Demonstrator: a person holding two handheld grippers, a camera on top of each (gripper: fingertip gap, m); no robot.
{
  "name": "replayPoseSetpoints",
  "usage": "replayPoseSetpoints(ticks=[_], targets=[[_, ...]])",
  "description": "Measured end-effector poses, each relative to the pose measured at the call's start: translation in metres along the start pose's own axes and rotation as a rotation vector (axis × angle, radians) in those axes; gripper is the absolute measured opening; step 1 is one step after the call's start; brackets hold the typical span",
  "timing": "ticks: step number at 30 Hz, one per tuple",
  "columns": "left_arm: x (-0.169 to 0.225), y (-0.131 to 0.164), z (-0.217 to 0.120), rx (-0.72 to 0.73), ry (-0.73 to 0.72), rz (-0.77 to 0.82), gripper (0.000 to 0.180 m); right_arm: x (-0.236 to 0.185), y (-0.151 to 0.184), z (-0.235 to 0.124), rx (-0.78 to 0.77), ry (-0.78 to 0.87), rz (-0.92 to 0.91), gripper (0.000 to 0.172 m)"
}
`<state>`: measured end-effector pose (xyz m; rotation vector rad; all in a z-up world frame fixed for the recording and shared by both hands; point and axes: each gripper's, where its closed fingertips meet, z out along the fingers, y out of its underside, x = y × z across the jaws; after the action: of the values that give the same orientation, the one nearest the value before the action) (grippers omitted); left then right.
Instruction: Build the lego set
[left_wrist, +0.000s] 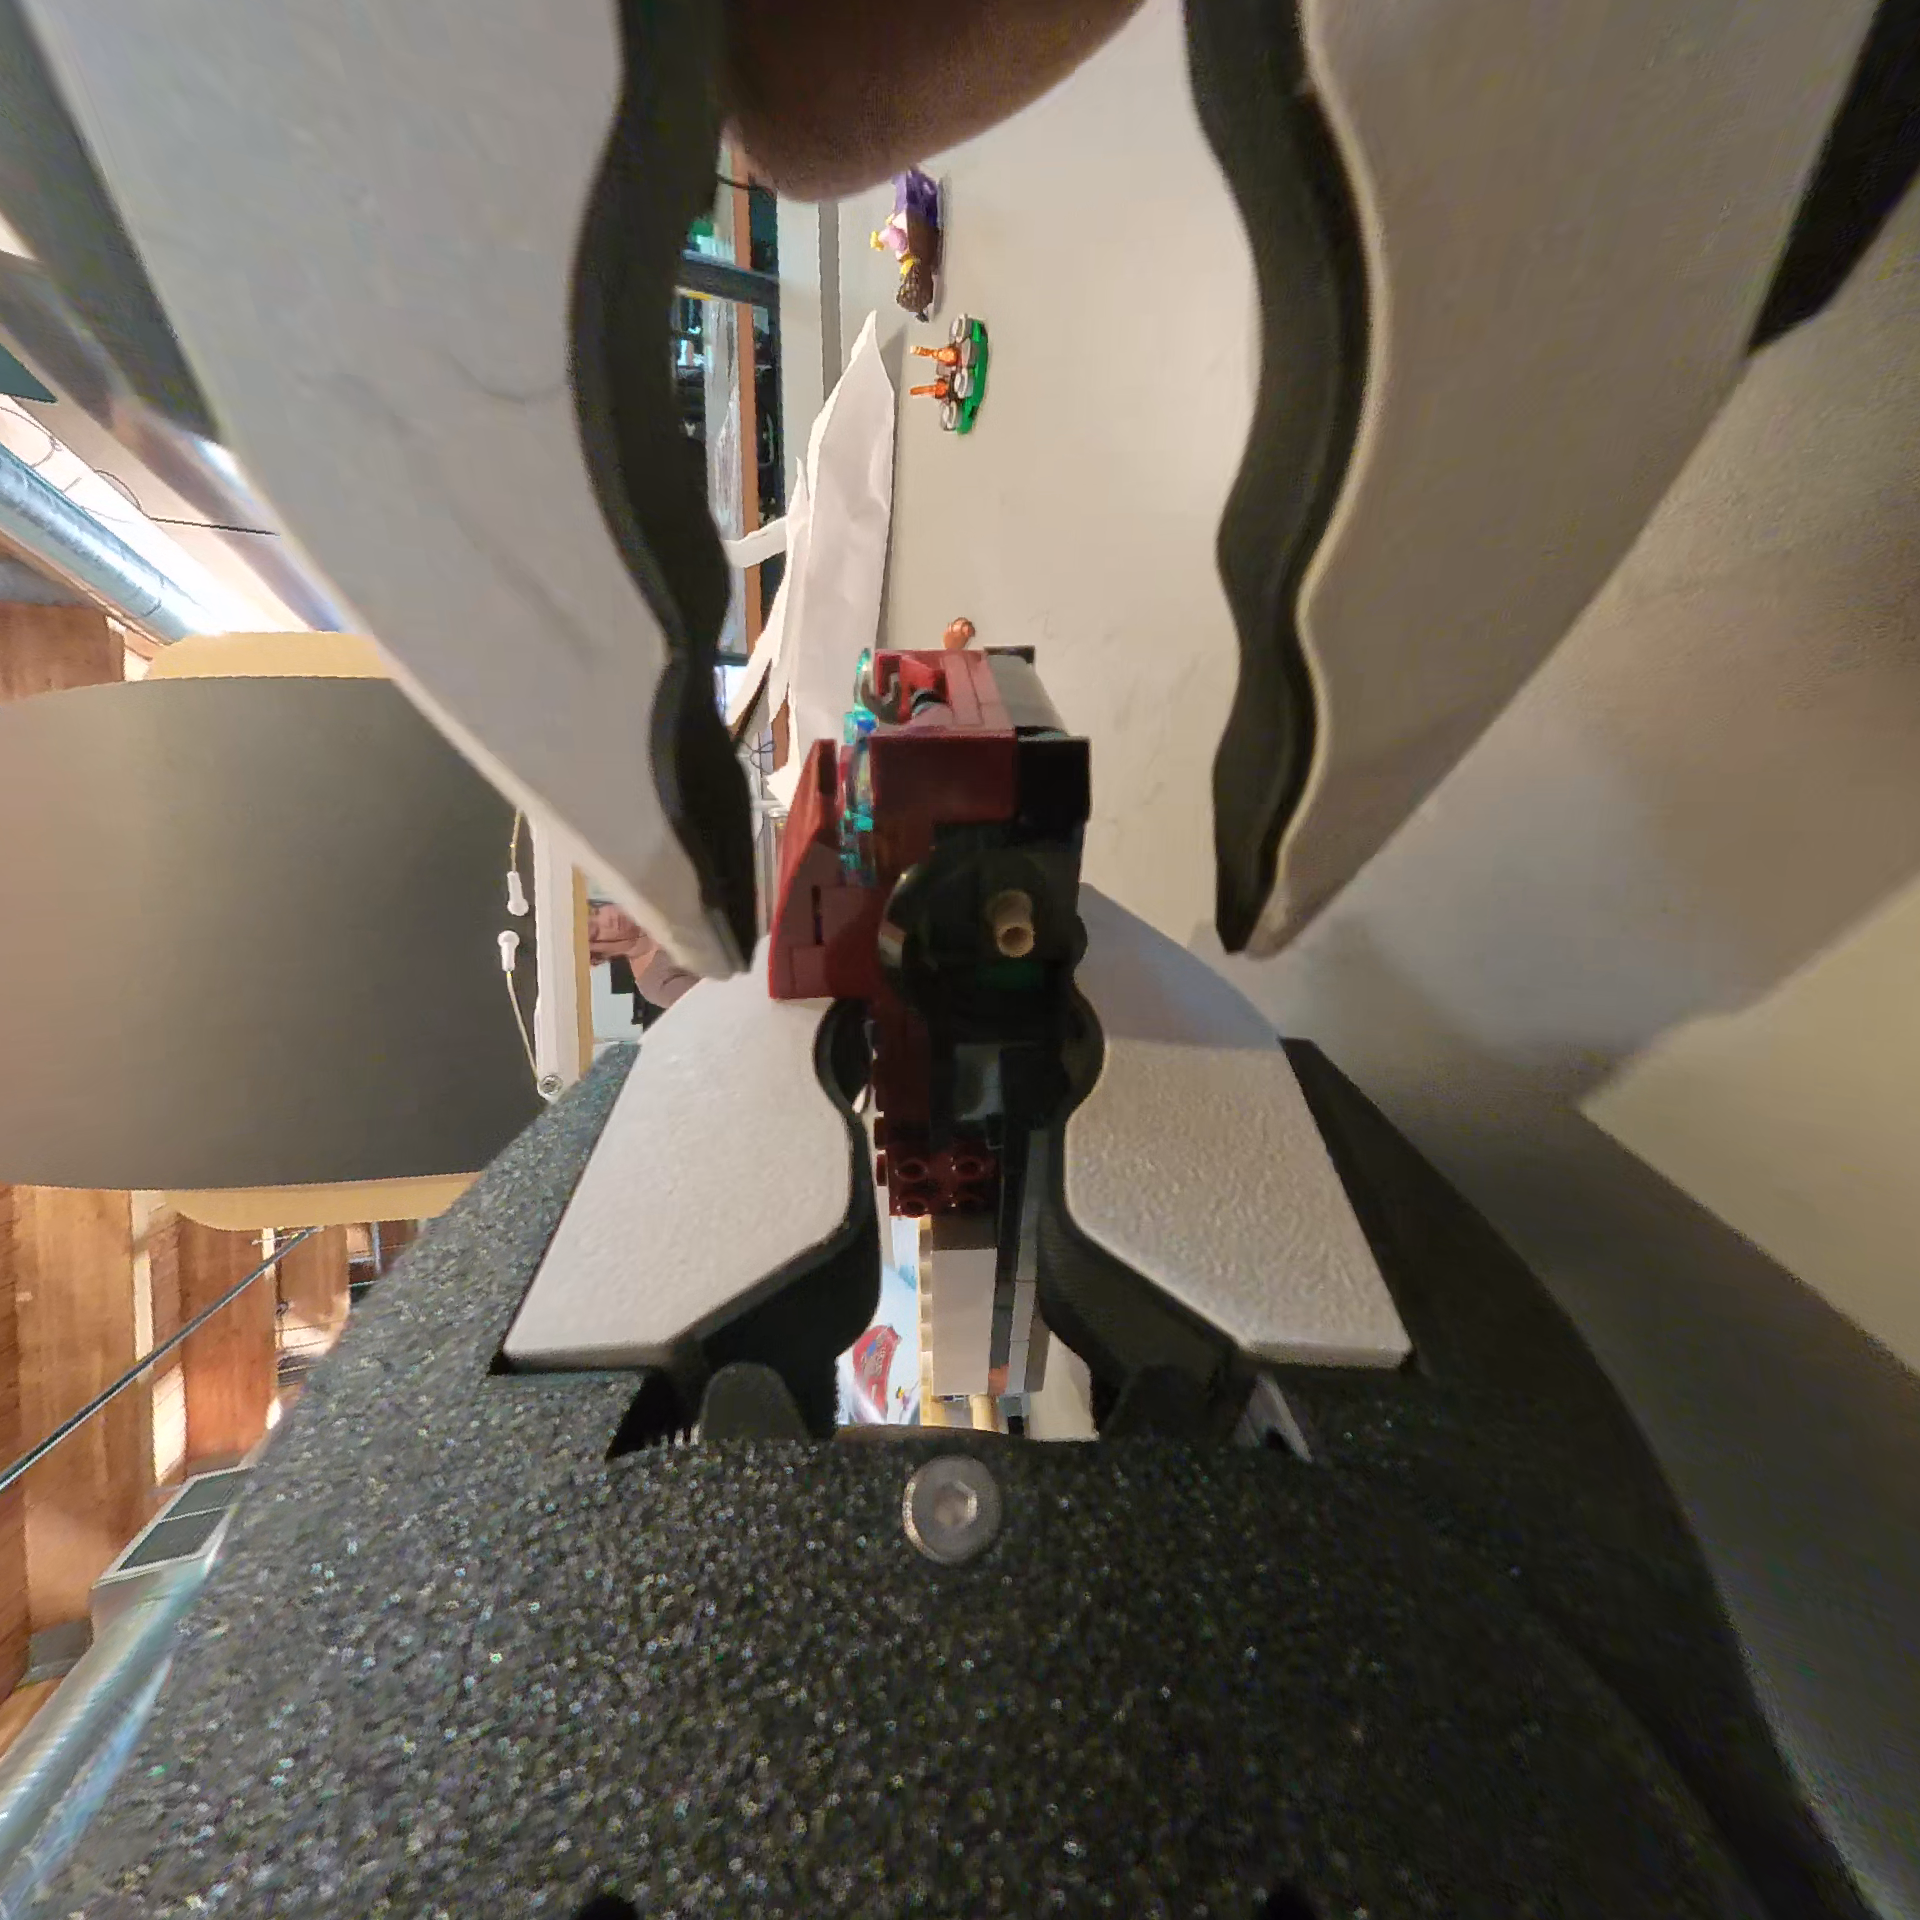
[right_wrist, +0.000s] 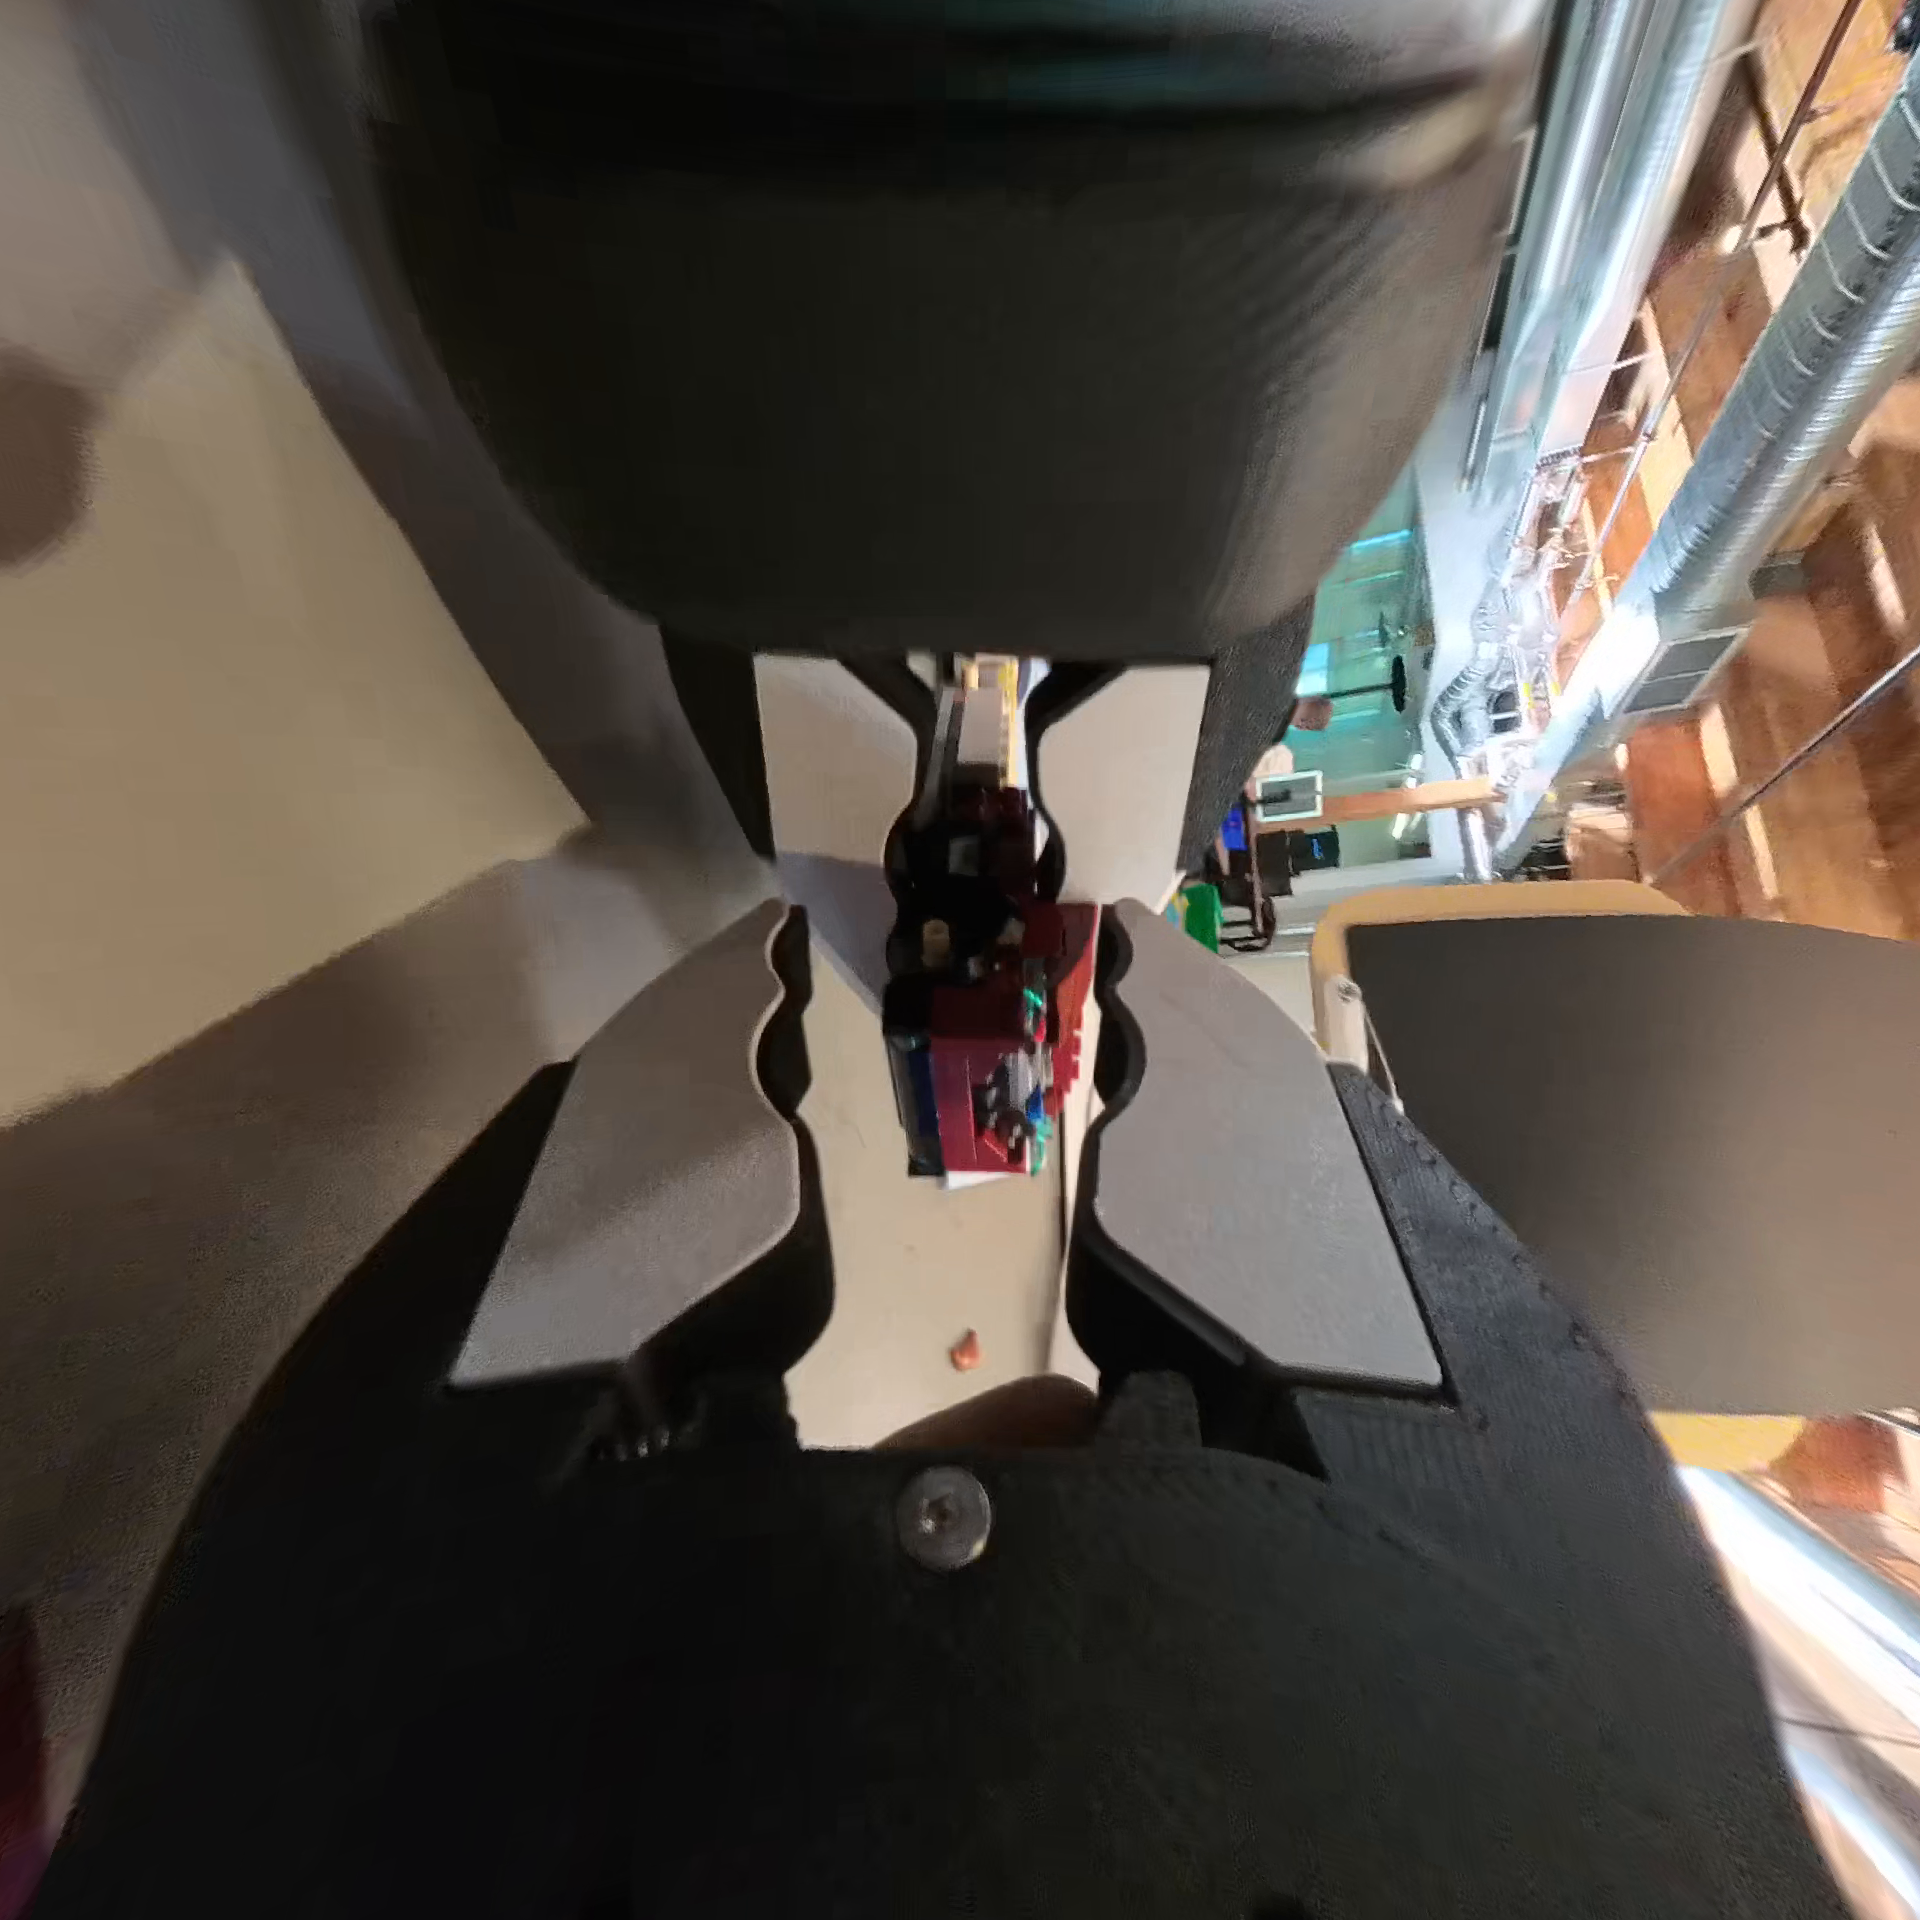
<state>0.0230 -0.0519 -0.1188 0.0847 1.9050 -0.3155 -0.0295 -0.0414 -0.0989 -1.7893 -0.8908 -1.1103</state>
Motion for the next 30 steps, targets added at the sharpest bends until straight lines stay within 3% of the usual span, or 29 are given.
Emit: replayPoseSetpoints(ticks=[4, 15, 25, 30], targets=[[0.003, 0.000, 0.001, -0.004, 0.017, -0.015, 0.032, 0.004, 0.010, 0.005, -0.078, 0.028, 0.002, 0.060], [0.008, -0.002, -0.002, 0.002, 0.057, -0.053, 0.032, 0.003, 0.013, 0.007, -0.108, 0.051, -0.065, 0.042], [0.010, -0.003, -0.002, 0.032, 0.056, -0.073, 0.034, 0.001, 0.014, 0.005, -0.117, 0.026, -0.053, 0.041], [0.009, -0.003, -0.003, 0.059, 0.082, -0.162, 0.044, 0.000, 0.012, 0.005, -0.110, 0.036, -0.071, 0.041]])
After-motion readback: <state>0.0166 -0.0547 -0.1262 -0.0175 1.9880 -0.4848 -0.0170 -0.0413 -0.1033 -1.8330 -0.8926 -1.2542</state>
